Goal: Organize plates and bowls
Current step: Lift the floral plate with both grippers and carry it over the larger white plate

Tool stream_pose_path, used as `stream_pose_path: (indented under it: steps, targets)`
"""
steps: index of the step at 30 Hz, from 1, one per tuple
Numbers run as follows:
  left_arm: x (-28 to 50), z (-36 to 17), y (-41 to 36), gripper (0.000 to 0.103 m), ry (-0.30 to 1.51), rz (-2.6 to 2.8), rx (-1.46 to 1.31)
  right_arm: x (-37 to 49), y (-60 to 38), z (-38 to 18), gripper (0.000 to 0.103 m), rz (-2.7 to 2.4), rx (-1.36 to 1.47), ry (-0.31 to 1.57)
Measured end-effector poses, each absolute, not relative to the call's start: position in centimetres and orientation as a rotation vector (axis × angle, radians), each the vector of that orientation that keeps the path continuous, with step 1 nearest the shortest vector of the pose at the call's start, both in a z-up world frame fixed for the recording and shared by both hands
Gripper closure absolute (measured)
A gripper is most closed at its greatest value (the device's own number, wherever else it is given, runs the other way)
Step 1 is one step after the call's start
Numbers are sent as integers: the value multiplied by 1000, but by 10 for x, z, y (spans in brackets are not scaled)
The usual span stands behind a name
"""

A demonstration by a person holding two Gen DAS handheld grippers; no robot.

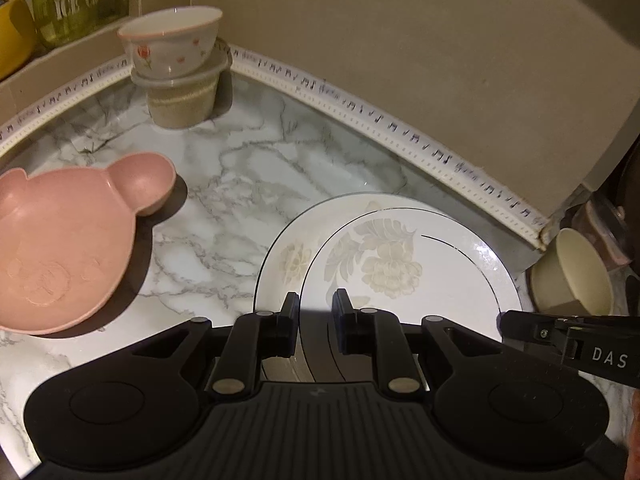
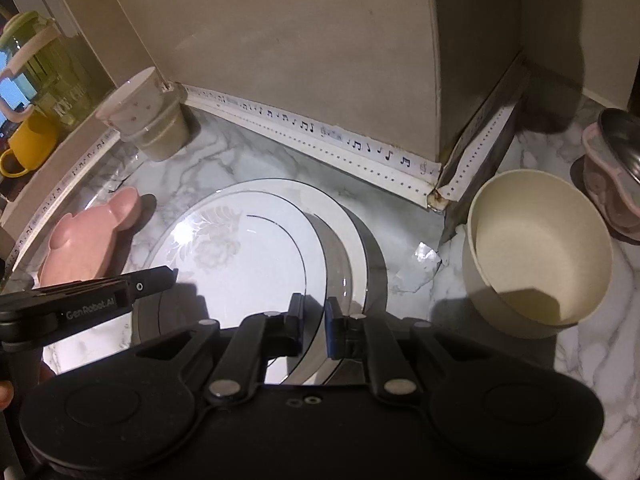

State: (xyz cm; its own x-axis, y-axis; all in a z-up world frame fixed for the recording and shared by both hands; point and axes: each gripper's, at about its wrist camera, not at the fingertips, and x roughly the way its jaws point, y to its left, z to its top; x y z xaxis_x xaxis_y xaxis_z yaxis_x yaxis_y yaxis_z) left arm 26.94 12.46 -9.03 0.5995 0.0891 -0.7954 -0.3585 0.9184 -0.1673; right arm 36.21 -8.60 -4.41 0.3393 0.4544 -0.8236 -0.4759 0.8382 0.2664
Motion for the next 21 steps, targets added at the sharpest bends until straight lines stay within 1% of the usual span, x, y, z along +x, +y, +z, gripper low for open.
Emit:
stream_pose_path:
  steps: [10, 21]
  targets:
    - [276, -103, 125, 87, 921, 270, -323, 370, -83, -54, 92, 619, -29, 1091]
    - [278, -106, 123, 87, 916, 269, -305, 373, -82, -56, 92, 619, -29, 1089]
